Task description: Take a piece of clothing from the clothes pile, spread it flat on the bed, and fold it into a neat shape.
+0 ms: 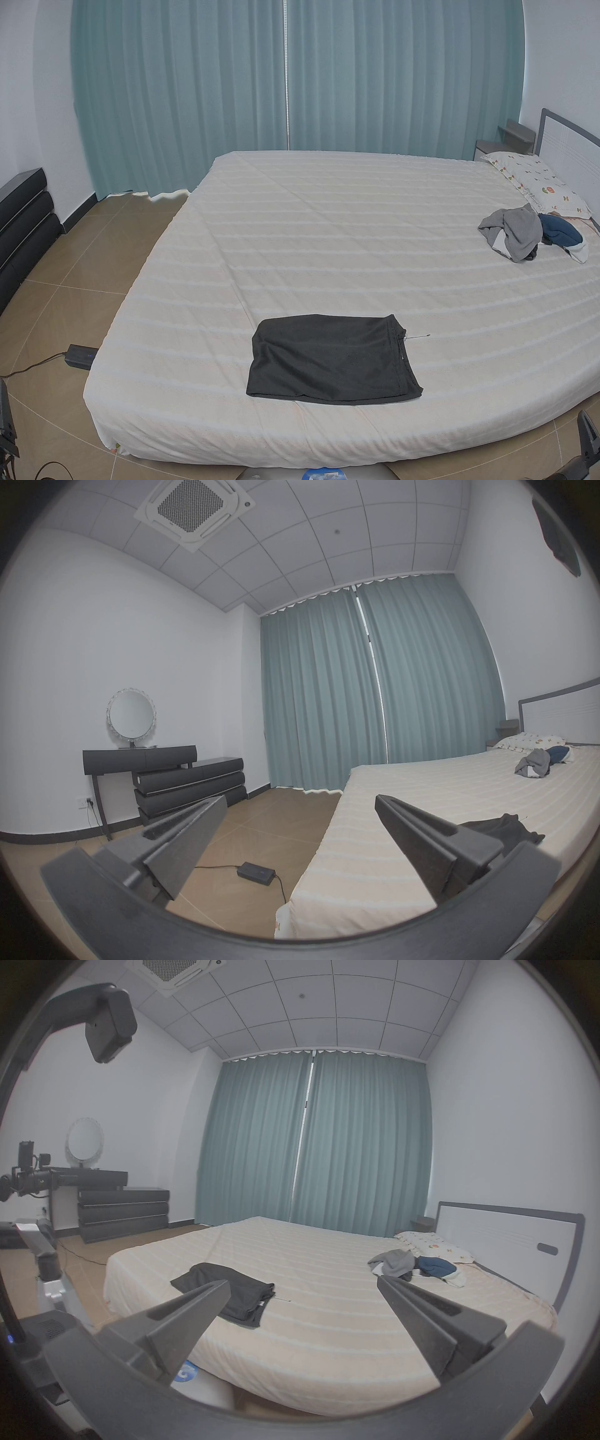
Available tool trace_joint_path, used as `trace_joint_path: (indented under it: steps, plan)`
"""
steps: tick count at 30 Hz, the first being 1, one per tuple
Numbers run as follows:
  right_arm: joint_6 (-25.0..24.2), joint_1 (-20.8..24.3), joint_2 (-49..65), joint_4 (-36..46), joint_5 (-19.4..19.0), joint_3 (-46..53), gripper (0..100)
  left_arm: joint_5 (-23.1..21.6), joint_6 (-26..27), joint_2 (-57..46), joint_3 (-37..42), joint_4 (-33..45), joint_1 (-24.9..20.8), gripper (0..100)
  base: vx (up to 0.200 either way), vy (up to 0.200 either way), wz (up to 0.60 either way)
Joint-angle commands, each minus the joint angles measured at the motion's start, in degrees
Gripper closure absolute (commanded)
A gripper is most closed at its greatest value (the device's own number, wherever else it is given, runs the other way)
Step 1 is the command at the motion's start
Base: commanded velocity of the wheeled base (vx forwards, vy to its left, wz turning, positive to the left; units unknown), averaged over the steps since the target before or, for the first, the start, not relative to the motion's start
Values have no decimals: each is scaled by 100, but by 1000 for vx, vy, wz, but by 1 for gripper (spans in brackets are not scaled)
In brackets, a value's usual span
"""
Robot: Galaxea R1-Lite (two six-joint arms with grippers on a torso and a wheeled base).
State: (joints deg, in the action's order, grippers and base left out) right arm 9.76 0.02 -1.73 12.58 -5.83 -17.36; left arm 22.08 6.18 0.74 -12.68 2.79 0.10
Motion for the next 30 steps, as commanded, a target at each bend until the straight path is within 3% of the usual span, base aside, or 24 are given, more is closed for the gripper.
trace_joint_path:
  steps: [1,2,3,5,9,10,15,20,22,23,25,28,30]
  plan:
    - [131,-20,156,-1451,187,1006,0,7,-100,-66,310,-420,8,0,0,0,0]
    - [131,-20,156,-1451,187,1006,0,7,-100,-66,310,-420,8,0,0,0,0]
    - [289,-20,156,-2383,99,1648,0,-10,-100,-66,600,-569,8,0,0,0,0]
    - [439,-20,156,-2585,-59,1736,0,-63,-108,-66,951,-824,8,0,0,0,0]
    - [430,-20,164,-2383,-76,1727,0,-467,-161,-66,1268,-1334,8,0,0,0,0]
    - [430,-20,164,-2075,-76,1727,0,-784,-460,-66,1268,-1325,8,0,0,0,0]
    - [52,-38,156,-1689,-138,1727,0,-1083,-1101,-66,1268,-631,8,0,0,0,0]
    - [-414,-38,156,-1689,-129,1718,0,-1171,-1101,-66,1268,-666,8,0,0,0,0]
    - [-607,-38,156,-1689,-103,1727,0,-1645,-1128,-57,1268,-657,-1,0,0,0,0]
    - [-634,-38,156,-1689,-41,1727,0,-2023,-1181,-57,1268,-640,-1,0,0,0,0]
    - [-686,-38,156,-1689,47,1718,0,-2313,-1181,-57,1268,-640,-1,0,0,0,0]
    - [-809,-38,156,-1618,310,1727,0,-2427,-1110,-57,1268,-648,-1,0,0,0,0]
    - [-889,-20,156,-1056,521,1692,0,-2498,-1084,-57,1268,-648,-1,0,0,0,0]
